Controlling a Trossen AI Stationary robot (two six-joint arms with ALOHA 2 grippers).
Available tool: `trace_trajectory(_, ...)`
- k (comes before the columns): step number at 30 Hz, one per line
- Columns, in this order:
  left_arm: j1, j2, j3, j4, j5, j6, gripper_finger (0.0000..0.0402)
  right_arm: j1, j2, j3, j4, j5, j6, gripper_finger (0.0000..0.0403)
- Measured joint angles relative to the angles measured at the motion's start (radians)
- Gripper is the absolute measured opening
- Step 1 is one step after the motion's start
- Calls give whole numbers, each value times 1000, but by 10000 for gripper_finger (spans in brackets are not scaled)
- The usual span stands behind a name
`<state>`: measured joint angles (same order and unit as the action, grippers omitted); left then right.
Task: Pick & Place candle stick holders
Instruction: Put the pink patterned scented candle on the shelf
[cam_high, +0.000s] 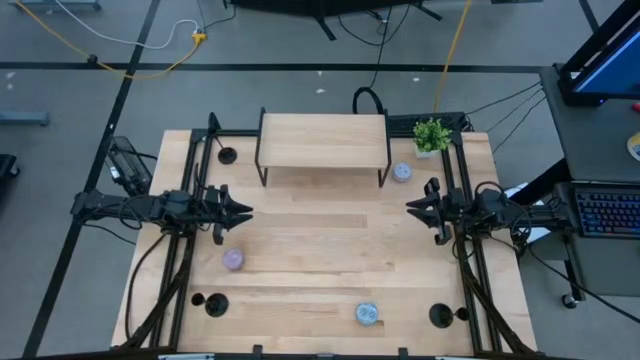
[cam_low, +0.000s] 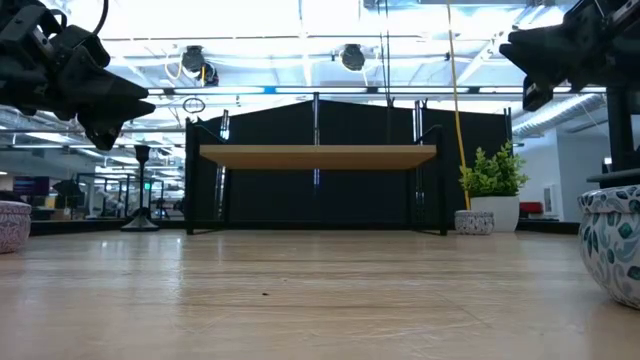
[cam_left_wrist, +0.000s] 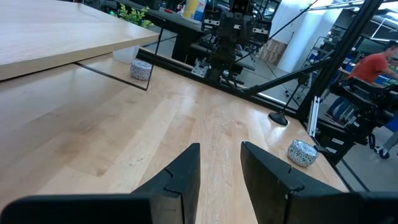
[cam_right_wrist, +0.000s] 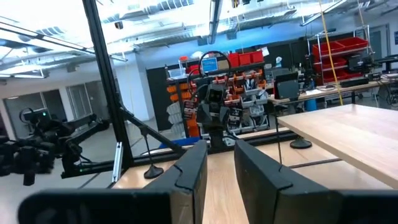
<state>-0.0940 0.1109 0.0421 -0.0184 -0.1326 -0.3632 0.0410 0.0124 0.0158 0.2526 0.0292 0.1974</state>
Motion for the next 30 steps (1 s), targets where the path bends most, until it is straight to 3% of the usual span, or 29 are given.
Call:
trace_trajectory(5, 0, 1, 0, 35, -29, 7, 120, 0, 0, 0, 26, 0, 0, 73)
trace_trajectory(9, 0, 2, 0, 173, -88, -35, 120, 0, 0, 0, 29, 1, 0, 73)
trace_trajectory(18, 0, 2, 0, 520, -271, 27, 120, 0, 0, 0, 28, 1, 0, 73)
trace_trajectory(24, 0, 2, 0, 582, -363, -37, 120, 0, 0, 0, 28, 1, 0, 73)
trace_trajectory(30, -16, 29, 45, 543, -325, -59, 120, 0, 0, 0, 28, 21, 0, 73)
